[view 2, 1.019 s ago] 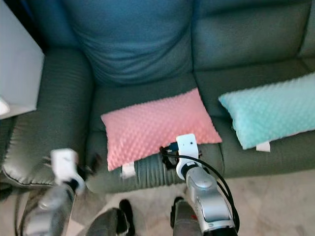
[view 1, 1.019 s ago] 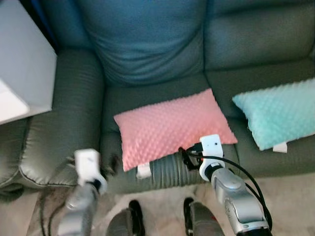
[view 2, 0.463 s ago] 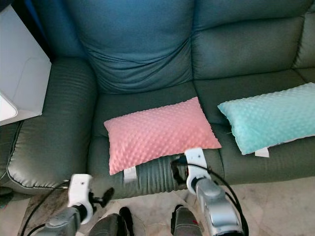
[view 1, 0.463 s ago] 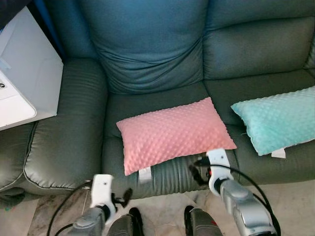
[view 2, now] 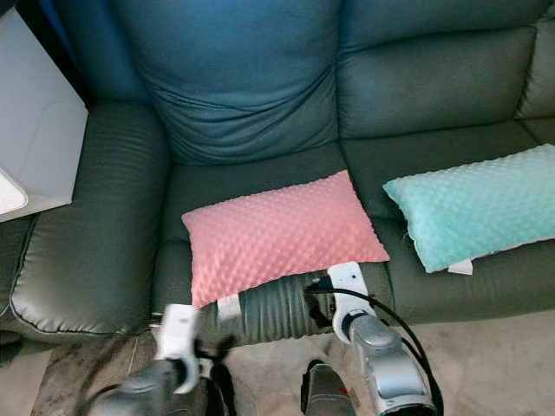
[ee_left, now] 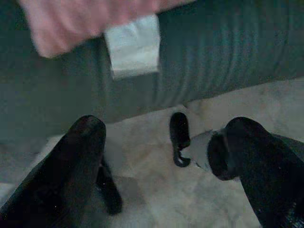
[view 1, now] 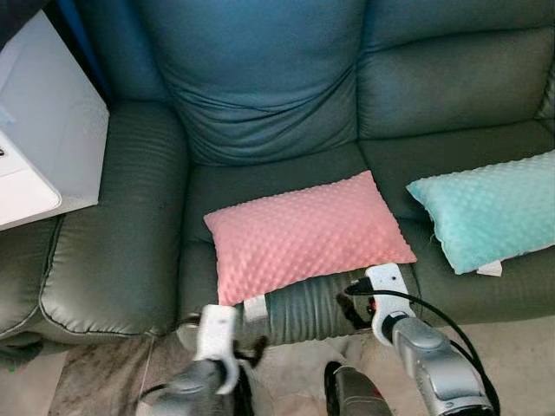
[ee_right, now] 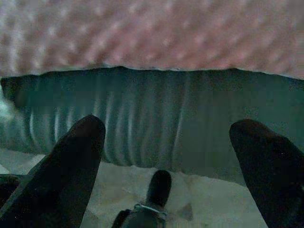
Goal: Move the pillow to the sofa
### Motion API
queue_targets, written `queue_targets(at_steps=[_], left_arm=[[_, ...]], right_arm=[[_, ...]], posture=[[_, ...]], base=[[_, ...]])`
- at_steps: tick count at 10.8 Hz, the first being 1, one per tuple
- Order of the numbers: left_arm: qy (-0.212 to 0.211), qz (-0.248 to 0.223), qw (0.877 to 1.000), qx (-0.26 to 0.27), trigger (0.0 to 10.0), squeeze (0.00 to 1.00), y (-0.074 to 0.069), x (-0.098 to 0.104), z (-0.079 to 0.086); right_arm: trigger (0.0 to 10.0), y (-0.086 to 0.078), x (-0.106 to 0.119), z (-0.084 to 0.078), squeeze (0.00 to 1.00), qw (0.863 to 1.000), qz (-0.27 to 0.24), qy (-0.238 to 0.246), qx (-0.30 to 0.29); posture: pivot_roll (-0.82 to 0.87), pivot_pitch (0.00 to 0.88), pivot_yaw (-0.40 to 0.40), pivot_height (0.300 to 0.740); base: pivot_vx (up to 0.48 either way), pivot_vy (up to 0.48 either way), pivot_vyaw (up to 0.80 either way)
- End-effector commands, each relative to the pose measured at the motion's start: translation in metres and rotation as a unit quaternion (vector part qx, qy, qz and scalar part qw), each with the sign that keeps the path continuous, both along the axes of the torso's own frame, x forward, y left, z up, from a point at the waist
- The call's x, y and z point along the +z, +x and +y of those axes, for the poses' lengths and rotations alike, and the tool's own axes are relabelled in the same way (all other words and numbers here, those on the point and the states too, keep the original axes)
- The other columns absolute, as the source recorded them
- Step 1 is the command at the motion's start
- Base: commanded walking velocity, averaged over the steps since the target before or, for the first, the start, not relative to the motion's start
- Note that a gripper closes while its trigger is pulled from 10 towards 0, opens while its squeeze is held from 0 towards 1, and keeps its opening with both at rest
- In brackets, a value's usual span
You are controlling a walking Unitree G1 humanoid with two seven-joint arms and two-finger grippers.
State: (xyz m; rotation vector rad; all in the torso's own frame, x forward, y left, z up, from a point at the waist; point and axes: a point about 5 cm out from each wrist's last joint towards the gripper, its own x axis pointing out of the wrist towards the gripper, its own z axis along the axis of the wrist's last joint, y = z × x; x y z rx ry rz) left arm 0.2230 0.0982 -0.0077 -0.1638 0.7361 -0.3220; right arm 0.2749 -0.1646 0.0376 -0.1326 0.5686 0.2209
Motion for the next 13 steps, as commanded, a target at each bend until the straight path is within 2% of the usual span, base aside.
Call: queue_targets(at_steps=[1, 2, 3, 4, 5, 6, 7, 9, 12, 13], left_arm=[[0.019, 0.024, 1.0, 0.005, 10.0, 0.99, -0.007, -0.013, -0.001], [0.023, 0.018, 1.0, 0.011, 10.0, 0.8, -0.003, -0.014, -0.005], [0.023, 0.022, 0.999, 0.011, 10.0, 0.41, 0.003, -0.017, -0.013], [0.024, 0.025, 0.999, 0.015, 10.0, 0.01, 0.007, -0.021, -0.019], [0.021, 0.032, 0.999, 0.021, 10.0, 0.0, 0.01, -0.023, -0.026], [0.013, 0.024, 0.999, 0.043, 10.0, 0.0, 0.018, -0.022, -0.033], [0.007, 0.007, 0.998, 0.067, 10.0, 0.0, 0.027, -0.018, -0.037], [0.021, 0.004, 0.996, 0.084, 10.0, 0.0, 0.032, -0.02, -0.035], [0.046, 0.02, 0.994, 0.098, 10.0, 0.0, 0.03, -0.029, -0.022], [0.051, 0.022, 0.993, 0.104, 10.0, 0.0, 0.03, -0.03, -0.018]], right_arm=[[10.0, -0.006, -0.006, -0.001, 0.9, 1.0, 0.014, -0.003, 0.004], [10.0, -0.003, -0.003, -0.003, 0.77, 1.0, 0.002, -0.006, 0.004], [10.0, -0.001, 0.001, -0.002, 0.53, 1.0, -0.002, -0.005, 0.008], [10.0, -0.001, 0.003, -0.002, 0.42, 1.0, -0.003, -0.003, 0.014], [10.0, 0.0, 0.004, -0.004, 0.35, 1.0, -0.002, -0.005, 0.015], [10.0, 0.002, 0.006, -0.008, 0.03, 1.0, -0.002, -0.005, 0.015], [10.0, 0.005, 0.007, -0.009, 0.0, 1.0, -0.007, 0.007, 0.017], [10.0, 0.008, 0.002, -0.007, 0.0, 1.0, 0.015, 0.013, 0.018], [10.0, 0.016, -0.006, 0.011, 0.0, 0.997, 0.047, 0.029, 0.044], [10.0, 0.018, -0.007, 0.011, 0.0, 0.998, 0.047, 0.027, 0.045]], posture=[[-0.23, 0.32, 0.074, 0.74], [-0.23, 0.324, 0.072, 0.74], [-0.24, 0.331, 0.068, 0.74], [-0.25, 0.336, 0.067, 0.74], [-0.26, 0.341, 0.066, 0.74], [-0.27, 0.351, 0.069, 0.74], [-0.27, 0.354, 0.071, 0.74], [-0.27, 0.379, 0.08, 0.74], [-0.24, 0.425, 0.092, 0.74], [-0.24, 0.432, 0.094, 0.74]], base=[[0.0, 0.0, 0.0], [0.0, 0.0, 0.0], [0.0, 0.0, 0.0], [0.0, 0.0, 0.0], [0.0, 0.0, 0.0], [0.0, 0.0, 0.0], [0.0, 0.0, 0.0], [0.0, 0.0, 0.0], [0.0, 0.0, 0.0], [0.0, 0.0, 0.0]])
